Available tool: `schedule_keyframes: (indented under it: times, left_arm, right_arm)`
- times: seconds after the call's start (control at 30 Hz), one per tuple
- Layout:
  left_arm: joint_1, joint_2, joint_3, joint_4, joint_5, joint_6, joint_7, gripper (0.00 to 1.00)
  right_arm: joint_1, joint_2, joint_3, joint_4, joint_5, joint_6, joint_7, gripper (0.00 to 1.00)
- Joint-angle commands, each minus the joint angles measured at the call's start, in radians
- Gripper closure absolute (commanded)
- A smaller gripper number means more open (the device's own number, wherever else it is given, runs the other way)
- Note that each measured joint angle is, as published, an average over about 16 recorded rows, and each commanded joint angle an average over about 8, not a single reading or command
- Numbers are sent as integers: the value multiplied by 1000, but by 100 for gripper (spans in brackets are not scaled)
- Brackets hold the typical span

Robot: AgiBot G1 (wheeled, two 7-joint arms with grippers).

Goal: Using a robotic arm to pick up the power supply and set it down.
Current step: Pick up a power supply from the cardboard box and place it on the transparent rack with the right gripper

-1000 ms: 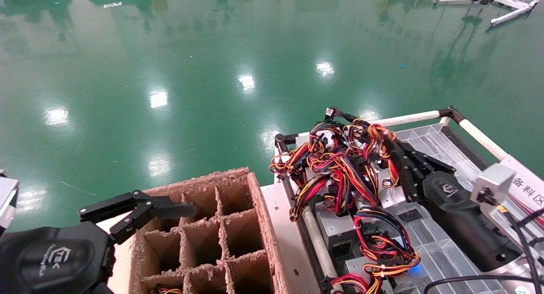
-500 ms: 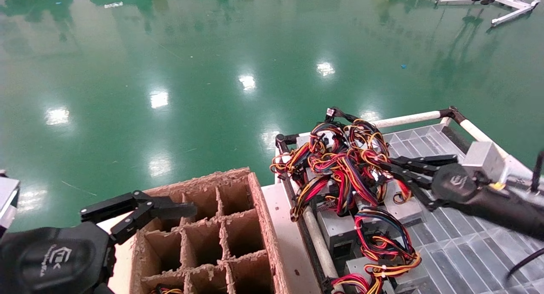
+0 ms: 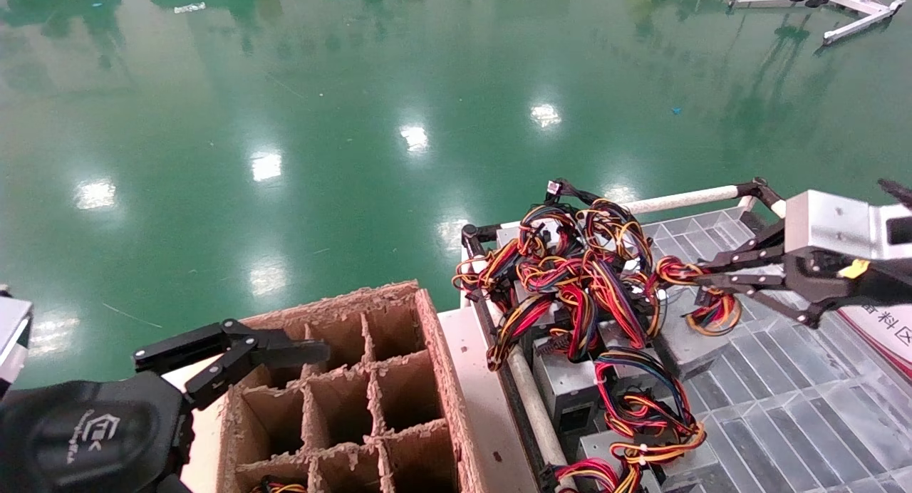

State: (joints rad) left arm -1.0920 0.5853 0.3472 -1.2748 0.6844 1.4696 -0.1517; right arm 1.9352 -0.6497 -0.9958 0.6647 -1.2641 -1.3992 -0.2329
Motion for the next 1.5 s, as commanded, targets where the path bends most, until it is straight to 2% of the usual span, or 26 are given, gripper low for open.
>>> schedule_keyframes:
  times: [0.03, 0.27, 0.6, 0.93, 1.27, 1.5]
  left_arm:
    - [0, 0, 0, 0, 0, 0, 0, 0]
    - [0, 0, 0, 0, 0, 0, 0, 0]
    - [0, 0, 0, 0, 0, 0, 0, 0]
    - [0, 0, 1, 0, 0, 0, 0, 0]
    - [0, 0, 1, 0, 0, 0, 0, 0]
    - [0, 0, 1, 0, -1, 0, 0, 0]
  right_arm:
    - [51, 7, -25, 63, -62, -8, 48, 100]
    - [124, -13, -64, 157, -154, -48, 172, 100]
    - [186, -72, -86, 124, -216, -71, 204, 100]
    - [147, -68, -72, 51, -172, -56, 192, 100]
    - [74, -9, 0, 15, -38, 13, 179, 100]
    - [47, -1, 10, 11, -17, 38, 165, 100]
